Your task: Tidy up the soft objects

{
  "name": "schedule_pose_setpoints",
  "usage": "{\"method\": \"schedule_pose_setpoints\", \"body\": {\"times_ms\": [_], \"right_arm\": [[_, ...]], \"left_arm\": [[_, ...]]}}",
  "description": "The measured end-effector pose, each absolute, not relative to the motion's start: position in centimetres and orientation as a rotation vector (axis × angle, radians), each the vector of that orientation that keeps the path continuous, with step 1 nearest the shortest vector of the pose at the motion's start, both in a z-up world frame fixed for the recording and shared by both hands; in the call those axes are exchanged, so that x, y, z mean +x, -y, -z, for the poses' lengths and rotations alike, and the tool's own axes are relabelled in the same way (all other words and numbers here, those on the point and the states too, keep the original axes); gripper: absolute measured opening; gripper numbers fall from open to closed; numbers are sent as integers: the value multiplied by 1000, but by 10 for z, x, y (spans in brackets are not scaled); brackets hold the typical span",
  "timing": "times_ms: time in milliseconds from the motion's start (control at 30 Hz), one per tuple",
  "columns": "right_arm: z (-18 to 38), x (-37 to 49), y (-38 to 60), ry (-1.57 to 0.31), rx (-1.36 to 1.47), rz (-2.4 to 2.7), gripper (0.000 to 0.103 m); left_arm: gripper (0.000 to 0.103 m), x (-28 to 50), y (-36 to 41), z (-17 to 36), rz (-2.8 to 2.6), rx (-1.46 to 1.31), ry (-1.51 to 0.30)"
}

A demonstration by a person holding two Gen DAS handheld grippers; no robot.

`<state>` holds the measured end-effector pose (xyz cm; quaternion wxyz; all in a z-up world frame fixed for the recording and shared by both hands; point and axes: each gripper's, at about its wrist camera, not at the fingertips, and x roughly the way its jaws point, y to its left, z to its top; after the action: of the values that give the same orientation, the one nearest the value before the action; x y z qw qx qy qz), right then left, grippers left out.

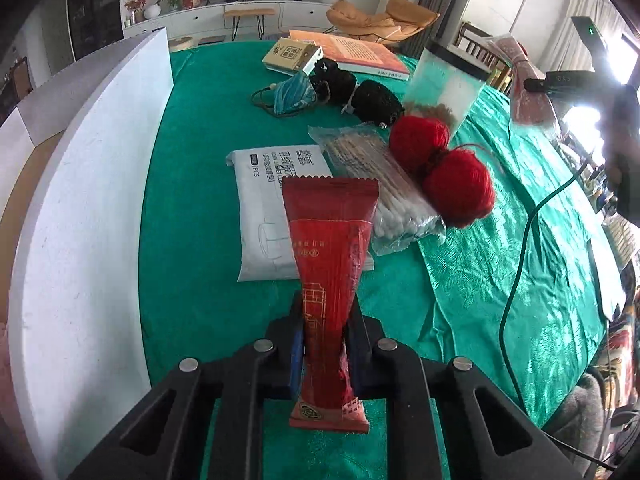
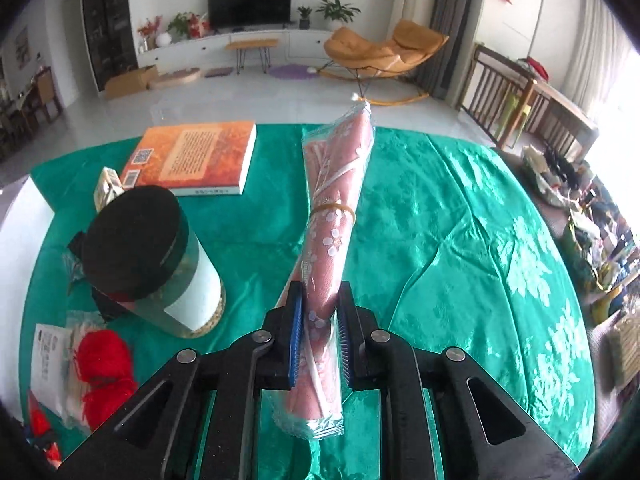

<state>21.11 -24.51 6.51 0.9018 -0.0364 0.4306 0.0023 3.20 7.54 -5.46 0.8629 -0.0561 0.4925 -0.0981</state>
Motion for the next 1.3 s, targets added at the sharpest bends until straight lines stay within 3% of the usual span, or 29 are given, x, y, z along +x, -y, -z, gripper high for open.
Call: {"method": "schedule_pose_setpoints", "body": {"times_ms": [200, 400, 667, 733, 767, 800, 867, 900, 1133, 1300], "right_arm": [[-118, 186, 216, -799, -61, -111, 17], [-160, 136, 127, -762, 7, -392, 17], [-154, 69, -37, -852, 174, -876, 18], [-138, 59, -75, -909, 192, -959, 25], [-128, 55, -89, -939, 196, -985, 45], [-118, 53, -99, -962, 198, -998, 79], [-101, 49, -100, -971, 201, -963, 81], [-94, 46, -94, -967, 183, -938, 81], [-28, 24, 10, -930, 21, -544, 81], [27, 25, 94, -993, -60, -168, 81]], "left_arm": [[17, 18, -103, 8, 255, -255, -935], [17, -7, -162, -42, 227, -349, -843], [19, -51, -269, -56, -134, -252, -827], [26, -51, -286, -41, -231, -224, -893], [40, -50, -293, -33, -259, -229, -915], [62, -51, -299, -27, -276, -248, -921], [90, -59, -302, -23, -294, -306, -868], [98, -62, -300, -24, -299, -325, -835], [99, -44, -231, -38, -68, -316, -765], [99, -29, -131, -22, 167, -218, -857]]}}
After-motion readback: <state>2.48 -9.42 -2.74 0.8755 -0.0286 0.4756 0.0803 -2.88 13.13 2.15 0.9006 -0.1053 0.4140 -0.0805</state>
